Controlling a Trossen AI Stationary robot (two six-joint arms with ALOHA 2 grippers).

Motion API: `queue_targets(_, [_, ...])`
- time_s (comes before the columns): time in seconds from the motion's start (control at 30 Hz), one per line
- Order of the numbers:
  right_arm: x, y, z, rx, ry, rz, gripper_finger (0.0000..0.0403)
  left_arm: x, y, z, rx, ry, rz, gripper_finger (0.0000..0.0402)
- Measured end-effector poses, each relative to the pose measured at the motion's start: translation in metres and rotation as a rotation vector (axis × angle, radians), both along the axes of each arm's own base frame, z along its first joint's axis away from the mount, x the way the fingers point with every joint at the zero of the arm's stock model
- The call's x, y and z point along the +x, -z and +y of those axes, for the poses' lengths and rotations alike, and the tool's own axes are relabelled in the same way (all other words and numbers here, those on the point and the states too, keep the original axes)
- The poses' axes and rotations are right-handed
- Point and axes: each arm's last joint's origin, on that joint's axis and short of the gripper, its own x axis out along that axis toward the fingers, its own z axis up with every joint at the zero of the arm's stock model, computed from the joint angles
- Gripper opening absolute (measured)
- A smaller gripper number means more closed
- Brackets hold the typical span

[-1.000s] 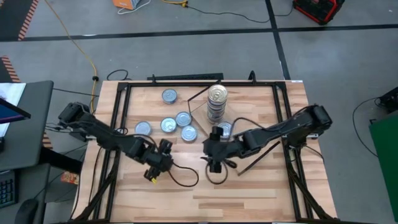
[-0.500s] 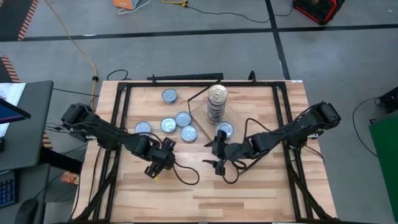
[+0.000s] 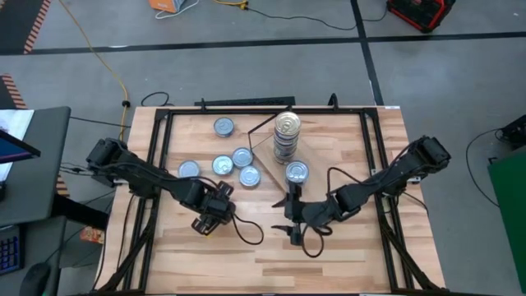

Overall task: Stack canned seafood by type on shelf
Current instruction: Stack the blue tuna can on top of the blue tuna can on the shelf

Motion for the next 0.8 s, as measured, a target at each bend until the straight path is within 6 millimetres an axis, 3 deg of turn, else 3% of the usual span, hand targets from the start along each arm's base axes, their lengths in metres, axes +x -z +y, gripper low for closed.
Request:
queue_targets(0.2, [-0.009, 0.005, 0.004, -0.010, -0.002, 0.088, 0.0327, 0.003, -0.011, -0.001, -0.025, -0.076, -0.037, 0.0097])
queue_targets(0.4, [-0.018, 0.001, -0.001, -0.001, 0.019, 0.132, 0.0327, 0.002, -0.009, 0.000, -0.063, -0.091, -0.010, 0.0009])
queue_targets(0.63, [-0.016, 0.004, 0.000, 0.028, 0.044, 0.134, 0.0327, 0.002, -0.009, 0.001, -0.143, -0.316, -0.006, 0.0024])
queue_targets(0.8, [-0.012, 0.016, 0.002, 0.023, 0.071, 0.130, 0.0327, -0.008, 0.003, -0.016, -0.113, -0.348, -0.009, 0.0066])
